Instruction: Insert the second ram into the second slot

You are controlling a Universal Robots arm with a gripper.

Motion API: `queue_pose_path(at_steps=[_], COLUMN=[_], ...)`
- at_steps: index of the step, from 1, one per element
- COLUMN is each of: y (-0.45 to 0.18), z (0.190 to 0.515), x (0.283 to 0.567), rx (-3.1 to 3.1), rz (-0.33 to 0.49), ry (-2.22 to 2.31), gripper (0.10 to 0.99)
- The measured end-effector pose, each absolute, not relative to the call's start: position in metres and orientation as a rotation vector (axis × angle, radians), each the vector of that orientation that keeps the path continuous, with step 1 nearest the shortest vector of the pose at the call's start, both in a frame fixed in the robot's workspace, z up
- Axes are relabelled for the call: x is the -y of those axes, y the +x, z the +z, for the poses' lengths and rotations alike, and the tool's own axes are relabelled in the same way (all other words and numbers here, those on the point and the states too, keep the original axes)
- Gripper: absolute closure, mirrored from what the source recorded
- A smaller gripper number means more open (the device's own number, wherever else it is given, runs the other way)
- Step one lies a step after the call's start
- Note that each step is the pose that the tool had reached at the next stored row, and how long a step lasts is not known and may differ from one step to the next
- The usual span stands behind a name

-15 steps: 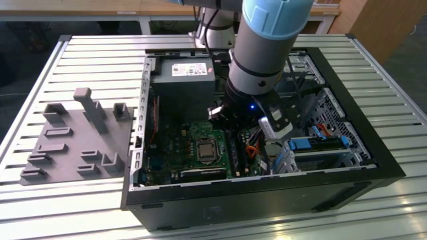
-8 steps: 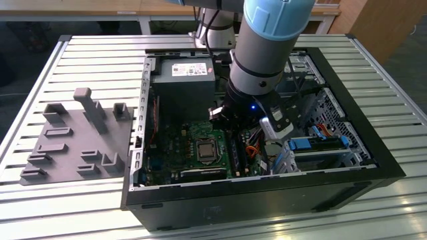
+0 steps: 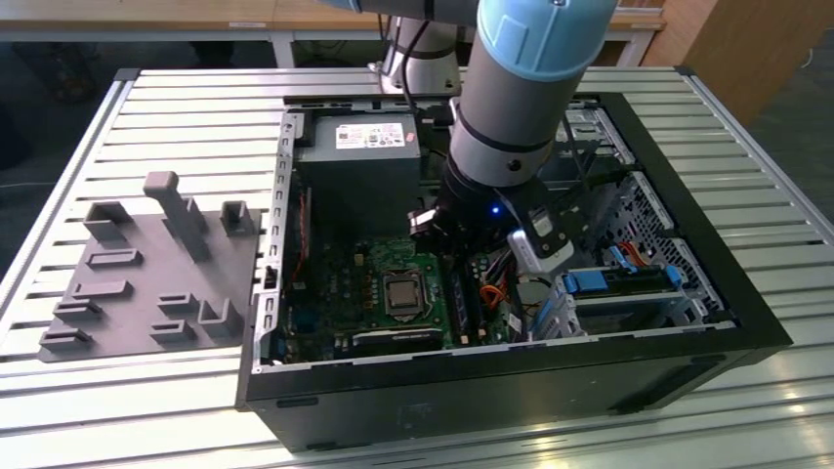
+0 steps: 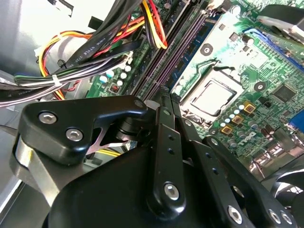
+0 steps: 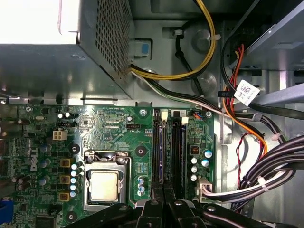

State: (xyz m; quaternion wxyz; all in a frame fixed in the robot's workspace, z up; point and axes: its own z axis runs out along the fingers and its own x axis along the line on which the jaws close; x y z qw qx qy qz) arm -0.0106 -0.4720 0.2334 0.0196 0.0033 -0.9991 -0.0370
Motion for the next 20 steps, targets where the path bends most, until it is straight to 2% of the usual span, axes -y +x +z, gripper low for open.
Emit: queue_pose_path(at_steps=[20], y=[-0.0106], z=[0.2304], x=[0.4740], rx=[3.100], rz=[-0.115], ry=[-0.001], gripper=[0.969])
